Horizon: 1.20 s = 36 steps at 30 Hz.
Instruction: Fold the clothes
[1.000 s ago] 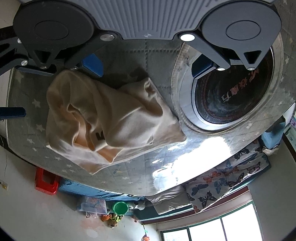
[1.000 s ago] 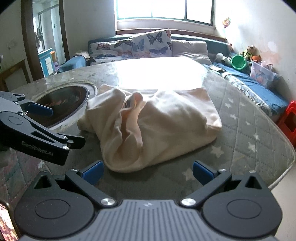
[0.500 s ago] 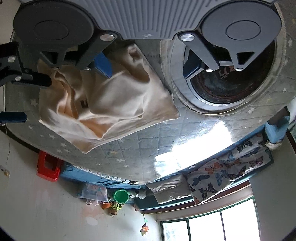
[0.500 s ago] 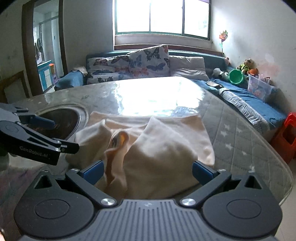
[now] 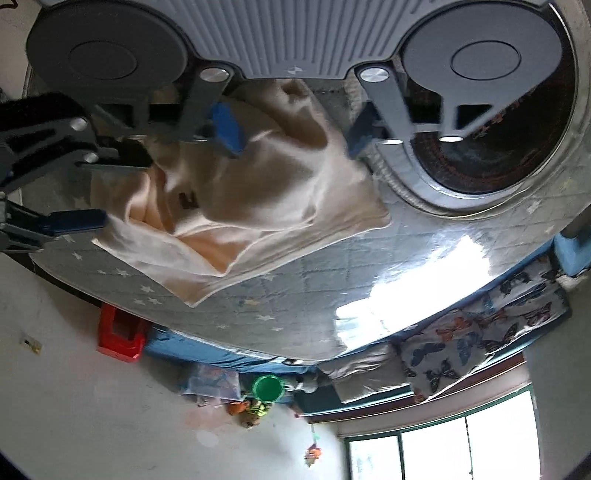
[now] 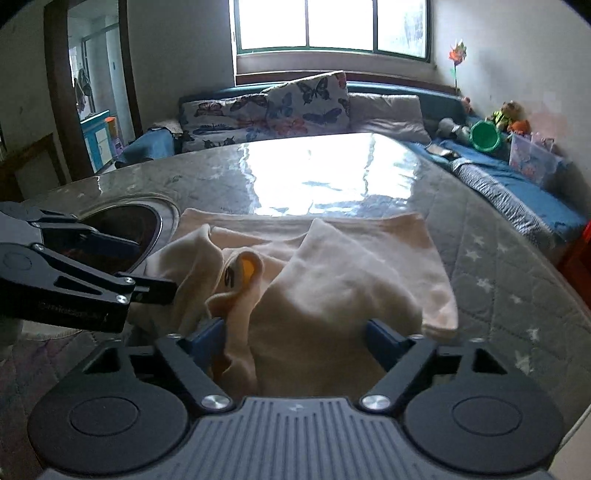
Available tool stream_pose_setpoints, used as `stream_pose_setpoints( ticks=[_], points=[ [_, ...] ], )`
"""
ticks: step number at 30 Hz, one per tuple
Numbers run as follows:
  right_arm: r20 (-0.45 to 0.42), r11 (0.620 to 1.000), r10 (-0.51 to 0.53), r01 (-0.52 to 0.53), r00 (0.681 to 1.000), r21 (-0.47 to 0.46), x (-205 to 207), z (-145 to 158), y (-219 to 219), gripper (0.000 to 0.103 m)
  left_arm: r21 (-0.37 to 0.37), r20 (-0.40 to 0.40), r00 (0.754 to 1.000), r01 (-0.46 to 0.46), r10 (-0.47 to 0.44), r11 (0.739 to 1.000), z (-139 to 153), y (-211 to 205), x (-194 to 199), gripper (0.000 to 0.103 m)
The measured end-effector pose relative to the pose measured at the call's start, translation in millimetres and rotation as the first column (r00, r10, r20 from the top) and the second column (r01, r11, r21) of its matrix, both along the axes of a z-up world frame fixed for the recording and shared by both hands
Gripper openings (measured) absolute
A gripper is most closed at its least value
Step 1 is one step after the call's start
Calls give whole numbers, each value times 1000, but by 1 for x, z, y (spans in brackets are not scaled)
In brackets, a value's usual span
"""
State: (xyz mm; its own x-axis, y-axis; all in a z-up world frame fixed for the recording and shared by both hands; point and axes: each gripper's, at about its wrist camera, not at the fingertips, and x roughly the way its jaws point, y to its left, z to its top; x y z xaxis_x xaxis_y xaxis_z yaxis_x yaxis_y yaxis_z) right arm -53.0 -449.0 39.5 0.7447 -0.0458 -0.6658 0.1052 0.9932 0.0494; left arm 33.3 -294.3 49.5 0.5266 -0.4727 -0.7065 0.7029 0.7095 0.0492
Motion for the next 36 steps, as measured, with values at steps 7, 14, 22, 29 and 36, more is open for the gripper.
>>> stream_pose_setpoints(
  ticks=[7, 14, 22, 29, 36],
  points=[
    [25, 998, -14, 12, 1000, 54, -8, 1, -12, 34, -26, -10, 1000, 6, -6, 1000, 2, 7, 0, 19],
    [45, 997, -41, 38, 998, 64, -18, 4, -24, 22, -39, 12, 1000, 19, -19, 999, 14, 10, -4, 20],
    [63, 999, -16, 13, 998, 47, -15, 7, -19, 47, -104, 34, 999, 30, -27, 994, 32, -4, -3, 74],
    [56, 999, -1, -1, 998, 39, -7, 3, -13, 47, -98, -26, 1000, -11, 8, 995, 26, -31, 10, 72],
    [46, 1000, -6, 5, 999, 28, -4, 0, -15, 28, -88, -90, 996, -36, 28, 995, 12, -15, 21, 9]
  ],
)
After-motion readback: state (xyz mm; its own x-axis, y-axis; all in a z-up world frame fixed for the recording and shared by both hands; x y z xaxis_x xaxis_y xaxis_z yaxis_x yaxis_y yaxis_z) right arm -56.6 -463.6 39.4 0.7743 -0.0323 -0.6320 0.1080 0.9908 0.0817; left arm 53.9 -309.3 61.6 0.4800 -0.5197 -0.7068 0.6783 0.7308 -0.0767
